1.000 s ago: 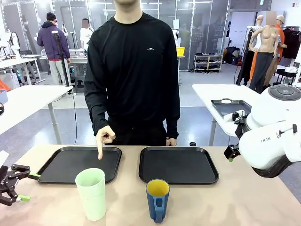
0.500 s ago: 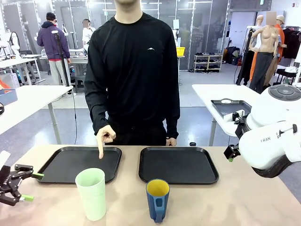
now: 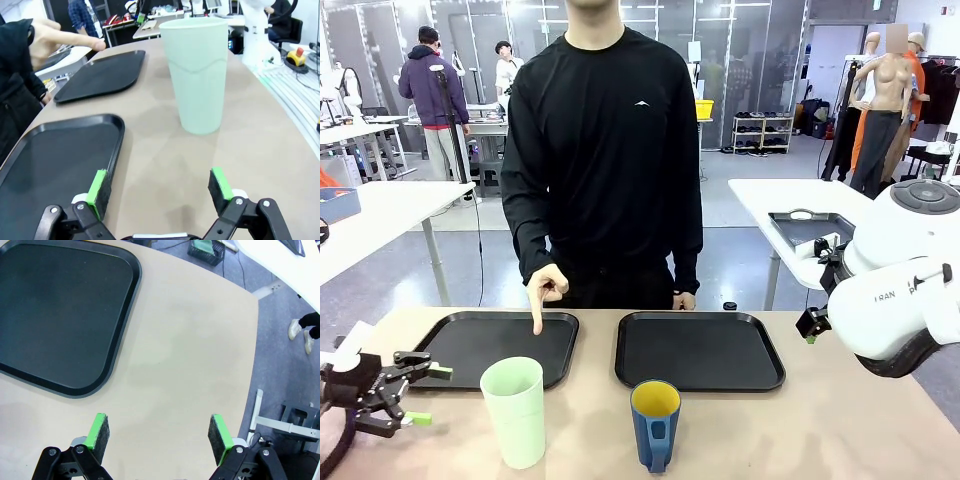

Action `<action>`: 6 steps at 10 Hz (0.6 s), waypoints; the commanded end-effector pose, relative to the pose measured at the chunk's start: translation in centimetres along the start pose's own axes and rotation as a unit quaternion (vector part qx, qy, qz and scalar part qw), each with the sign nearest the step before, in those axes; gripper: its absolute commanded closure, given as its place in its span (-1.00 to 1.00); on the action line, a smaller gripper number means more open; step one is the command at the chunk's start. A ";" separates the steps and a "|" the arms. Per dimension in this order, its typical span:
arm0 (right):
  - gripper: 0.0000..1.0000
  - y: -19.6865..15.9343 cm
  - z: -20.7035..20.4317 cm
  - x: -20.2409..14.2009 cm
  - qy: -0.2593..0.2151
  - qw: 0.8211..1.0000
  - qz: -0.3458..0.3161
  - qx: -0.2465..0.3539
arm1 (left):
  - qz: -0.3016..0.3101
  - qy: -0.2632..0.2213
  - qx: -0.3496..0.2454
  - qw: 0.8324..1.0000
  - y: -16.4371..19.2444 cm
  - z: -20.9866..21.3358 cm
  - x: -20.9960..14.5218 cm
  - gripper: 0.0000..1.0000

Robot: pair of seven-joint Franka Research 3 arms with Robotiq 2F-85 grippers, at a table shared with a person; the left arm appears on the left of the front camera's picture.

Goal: Sort and store the cups by type.
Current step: Pick up the Reusable plastic cup.

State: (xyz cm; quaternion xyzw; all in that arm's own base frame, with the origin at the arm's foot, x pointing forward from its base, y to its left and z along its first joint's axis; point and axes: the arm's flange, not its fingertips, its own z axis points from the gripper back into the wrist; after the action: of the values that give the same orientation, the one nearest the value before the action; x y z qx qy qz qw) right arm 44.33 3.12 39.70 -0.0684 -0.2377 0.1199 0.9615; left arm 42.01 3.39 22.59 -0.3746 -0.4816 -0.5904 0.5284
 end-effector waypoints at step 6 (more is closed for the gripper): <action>-1.00 0.0 -0.1 -0.1 0.000 1.000 0.000 0.000 | 0.036 -0.067 -0.109 0.991 0.7 -5.9 0.5 -1.00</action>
State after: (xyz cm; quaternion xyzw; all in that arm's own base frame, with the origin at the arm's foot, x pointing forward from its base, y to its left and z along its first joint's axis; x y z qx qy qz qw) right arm 44.33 3.12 39.70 -0.0684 -0.2377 0.1199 0.9615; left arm 42.17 -2.41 21.84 -0.4673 -0.4556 -0.5860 0.4803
